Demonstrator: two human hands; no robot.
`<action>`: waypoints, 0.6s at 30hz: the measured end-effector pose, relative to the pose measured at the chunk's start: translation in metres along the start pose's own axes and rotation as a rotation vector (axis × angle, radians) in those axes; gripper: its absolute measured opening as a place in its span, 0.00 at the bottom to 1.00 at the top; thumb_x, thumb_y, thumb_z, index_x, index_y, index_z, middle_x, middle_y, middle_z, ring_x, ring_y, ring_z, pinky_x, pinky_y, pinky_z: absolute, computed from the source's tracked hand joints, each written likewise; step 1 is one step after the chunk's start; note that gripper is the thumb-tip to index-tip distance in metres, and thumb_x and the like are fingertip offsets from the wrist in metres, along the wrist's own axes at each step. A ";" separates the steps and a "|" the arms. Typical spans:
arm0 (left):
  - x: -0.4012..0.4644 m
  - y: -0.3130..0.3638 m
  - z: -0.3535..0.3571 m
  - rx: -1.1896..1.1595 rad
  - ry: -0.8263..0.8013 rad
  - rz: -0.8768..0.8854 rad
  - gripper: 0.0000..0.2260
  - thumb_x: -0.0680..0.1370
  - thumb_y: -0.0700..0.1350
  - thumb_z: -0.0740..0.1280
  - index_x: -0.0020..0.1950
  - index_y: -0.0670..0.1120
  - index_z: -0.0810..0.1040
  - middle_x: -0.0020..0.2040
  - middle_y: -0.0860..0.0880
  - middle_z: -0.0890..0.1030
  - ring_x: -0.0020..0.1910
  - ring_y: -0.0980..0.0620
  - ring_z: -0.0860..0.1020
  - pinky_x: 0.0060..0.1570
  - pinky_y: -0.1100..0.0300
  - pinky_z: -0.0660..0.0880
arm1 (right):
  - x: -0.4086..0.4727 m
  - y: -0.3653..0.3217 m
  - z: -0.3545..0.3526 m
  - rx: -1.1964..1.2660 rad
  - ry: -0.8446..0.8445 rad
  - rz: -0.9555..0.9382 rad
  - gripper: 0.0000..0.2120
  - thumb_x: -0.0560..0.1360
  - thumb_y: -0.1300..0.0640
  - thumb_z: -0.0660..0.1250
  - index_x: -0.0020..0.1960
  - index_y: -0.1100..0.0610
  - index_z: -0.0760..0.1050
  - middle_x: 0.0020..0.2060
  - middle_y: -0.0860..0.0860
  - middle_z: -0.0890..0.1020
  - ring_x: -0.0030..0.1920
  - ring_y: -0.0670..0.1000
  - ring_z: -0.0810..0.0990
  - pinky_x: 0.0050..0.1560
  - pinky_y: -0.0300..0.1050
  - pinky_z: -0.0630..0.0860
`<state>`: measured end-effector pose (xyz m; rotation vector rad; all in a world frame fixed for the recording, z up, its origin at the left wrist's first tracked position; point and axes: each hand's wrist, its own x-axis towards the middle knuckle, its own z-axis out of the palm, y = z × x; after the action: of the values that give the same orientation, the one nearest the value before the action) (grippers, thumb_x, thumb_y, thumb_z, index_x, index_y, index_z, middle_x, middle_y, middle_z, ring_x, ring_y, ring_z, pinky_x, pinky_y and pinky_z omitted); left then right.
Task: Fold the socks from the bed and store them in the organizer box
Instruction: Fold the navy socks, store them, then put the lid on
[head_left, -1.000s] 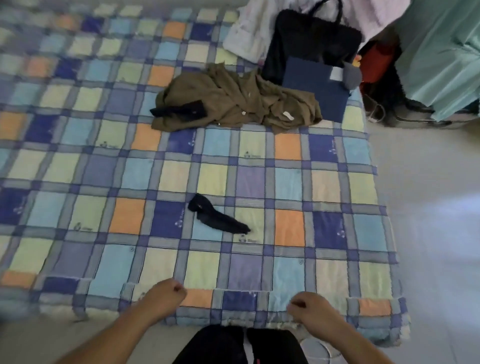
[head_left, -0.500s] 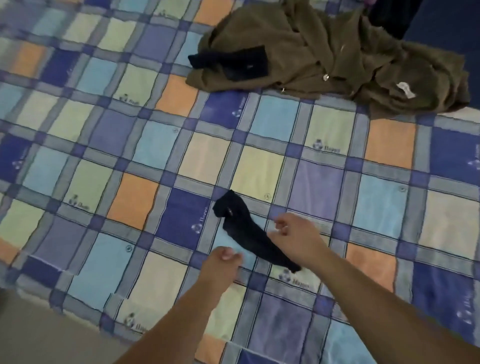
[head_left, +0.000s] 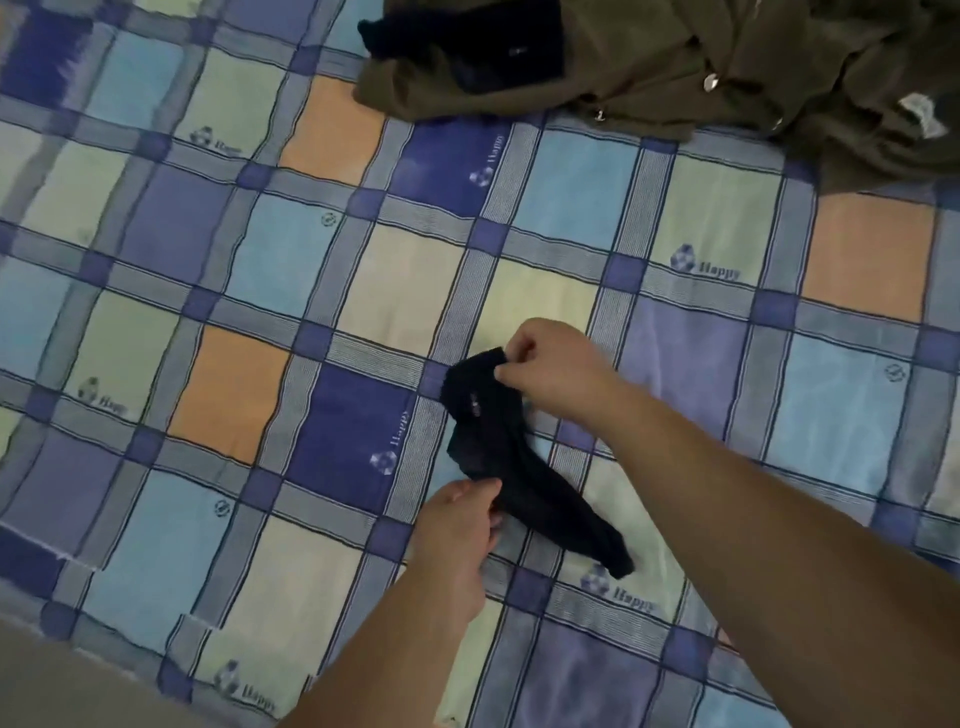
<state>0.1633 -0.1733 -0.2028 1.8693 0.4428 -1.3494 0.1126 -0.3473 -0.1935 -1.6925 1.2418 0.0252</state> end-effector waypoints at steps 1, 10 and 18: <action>-0.003 0.004 0.003 -0.079 -0.027 -0.001 0.02 0.77 0.41 0.67 0.47 0.45 0.79 0.43 0.46 0.84 0.43 0.49 0.82 0.42 0.58 0.78 | -0.003 0.007 -0.012 0.096 0.075 0.032 0.08 0.70 0.56 0.73 0.38 0.51 0.73 0.36 0.46 0.77 0.38 0.45 0.80 0.35 0.38 0.76; -0.019 0.062 0.070 0.459 -0.253 0.595 0.04 0.76 0.52 0.67 0.47 0.54 0.74 0.42 0.49 0.82 0.40 0.52 0.80 0.36 0.60 0.73 | -0.069 0.093 -0.109 0.989 0.271 0.239 0.17 0.74 0.76 0.60 0.57 0.59 0.75 0.44 0.55 0.83 0.34 0.50 0.79 0.31 0.42 0.74; -0.001 0.055 0.113 1.292 -0.573 0.736 0.20 0.72 0.47 0.73 0.62 0.54 0.73 0.51 0.58 0.79 0.49 0.58 0.78 0.50 0.63 0.76 | -0.115 0.168 -0.145 0.804 0.452 0.436 0.16 0.74 0.75 0.61 0.50 0.57 0.78 0.48 0.58 0.83 0.44 0.53 0.83 0.43 0.46 0.80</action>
<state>0.1266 -0.2937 -0.1968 1.9890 -1.5929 -1.6080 -0.1362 -0.3646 -0.1752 -0.7310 1.6415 -0.5487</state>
